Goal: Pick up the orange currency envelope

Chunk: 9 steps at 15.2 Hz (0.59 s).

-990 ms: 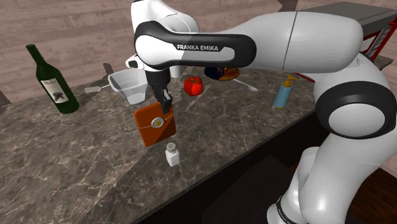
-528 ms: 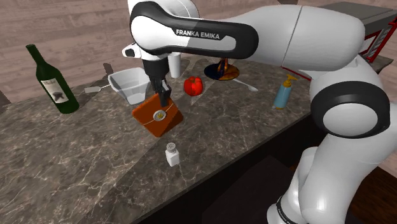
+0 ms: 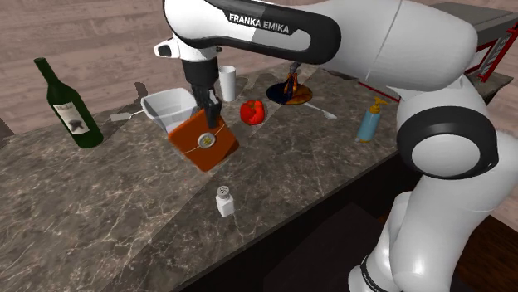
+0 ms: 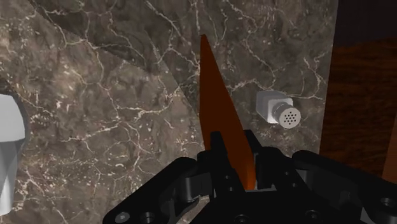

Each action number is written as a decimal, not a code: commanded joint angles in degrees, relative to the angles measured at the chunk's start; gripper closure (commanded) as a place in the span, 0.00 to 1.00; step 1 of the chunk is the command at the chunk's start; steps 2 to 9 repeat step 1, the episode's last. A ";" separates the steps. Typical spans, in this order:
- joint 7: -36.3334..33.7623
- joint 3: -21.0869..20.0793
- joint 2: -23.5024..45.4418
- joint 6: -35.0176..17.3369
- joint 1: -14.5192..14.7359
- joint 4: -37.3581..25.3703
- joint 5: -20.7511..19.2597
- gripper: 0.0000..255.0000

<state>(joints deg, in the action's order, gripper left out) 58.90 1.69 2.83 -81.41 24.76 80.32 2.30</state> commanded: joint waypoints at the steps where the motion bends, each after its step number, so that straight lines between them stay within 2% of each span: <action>1: 0.07 0.05 0.42 0.79 -0.06 -1.21 0.02 1.00; 9: 0.07 0.05 0.42 0.79 -0.06 -1.21 0.02 1.00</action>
